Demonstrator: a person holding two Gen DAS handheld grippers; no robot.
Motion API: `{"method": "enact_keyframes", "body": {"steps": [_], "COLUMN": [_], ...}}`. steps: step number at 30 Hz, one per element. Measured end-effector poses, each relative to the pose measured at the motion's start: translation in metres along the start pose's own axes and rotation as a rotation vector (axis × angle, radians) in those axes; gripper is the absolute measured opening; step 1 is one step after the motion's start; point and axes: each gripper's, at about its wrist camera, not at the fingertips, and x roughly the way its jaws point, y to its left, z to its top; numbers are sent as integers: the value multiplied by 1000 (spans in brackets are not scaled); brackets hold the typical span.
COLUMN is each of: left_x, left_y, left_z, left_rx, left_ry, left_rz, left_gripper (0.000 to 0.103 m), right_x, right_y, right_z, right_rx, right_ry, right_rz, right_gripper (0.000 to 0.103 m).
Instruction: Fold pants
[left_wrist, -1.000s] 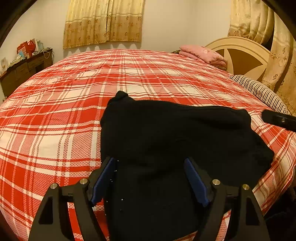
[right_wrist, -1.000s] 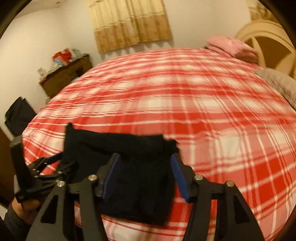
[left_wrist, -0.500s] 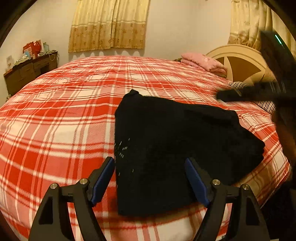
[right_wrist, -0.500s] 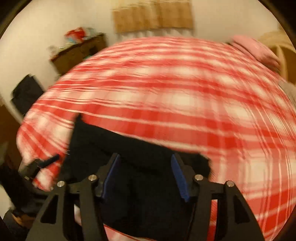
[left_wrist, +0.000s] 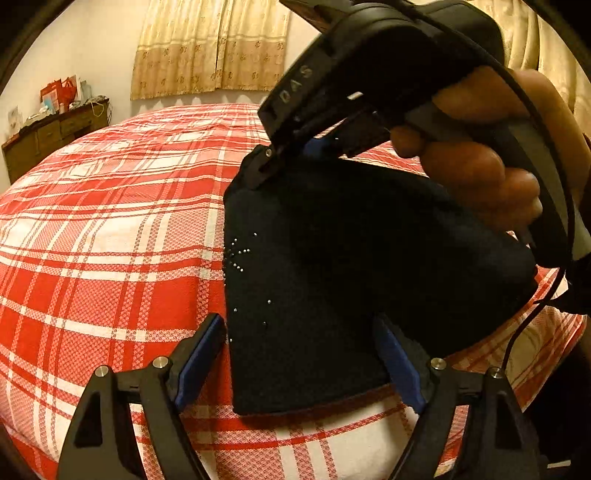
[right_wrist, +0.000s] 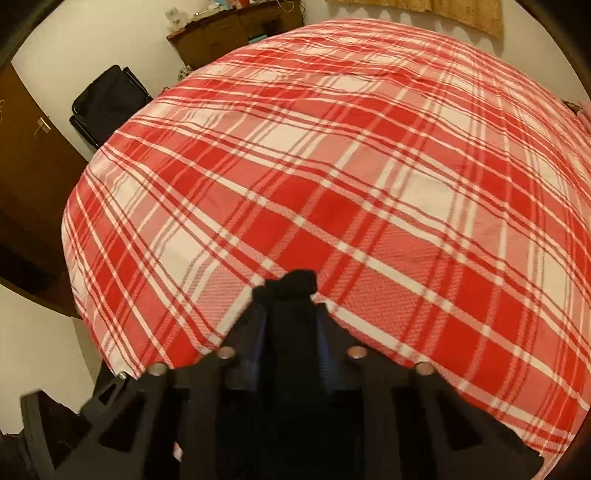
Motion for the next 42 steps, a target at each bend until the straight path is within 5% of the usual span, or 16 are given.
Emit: {"method": "enact_keyframes", "body": {"steps": [7, 10, 13, 19, 23, 26, 28, 30, 33, 42], "left_x": [-3, -15, -32, -32, -1, 19, 24, 33, 36, 38], "left_y": [-4, -1, 0, -42, -90, -126, -142, -158, -159, -163], "left_z": [-1, 2, 11, 34, 44, 50, 50, 46, 47, 43], "left_rx": [8, -16, -40, 32, 145, 202, 237, 295, 290, 251], "left_ry": [-8, -36, -99, -113, -50, -4, 13, 54, 43, 41], "left_rz": [7, 46, 67, -24, -89, -134, -154, -143, -119, -109], "left_gripper": [87, 87, 87, 87, 87, 87, 87, 87, 88, 89], "right_x": [20, 5, -38, -116, -129, -121, -113, -106, -102, -105], "right_y": [-17, -27, -39, -90, -142, -164, -168, -170, -173, -183], "right_z": [2, -1, -24, -89, -123, -140, -143, -143, -144, -160], "right_rx": [68, 126, 140, 181, 315, 378, 387, 388, 395, 413], "right_ry": [-25, -52, -125, -231, -244, -228, -237, -238, -245, -283], "right_rz": [-36, 6, 68, -54, -123, -90, -15, -13, -16, -23], "right_gripper": [20, 49, 55, 55, 59, 59, 55, 37, 24, 18]}}
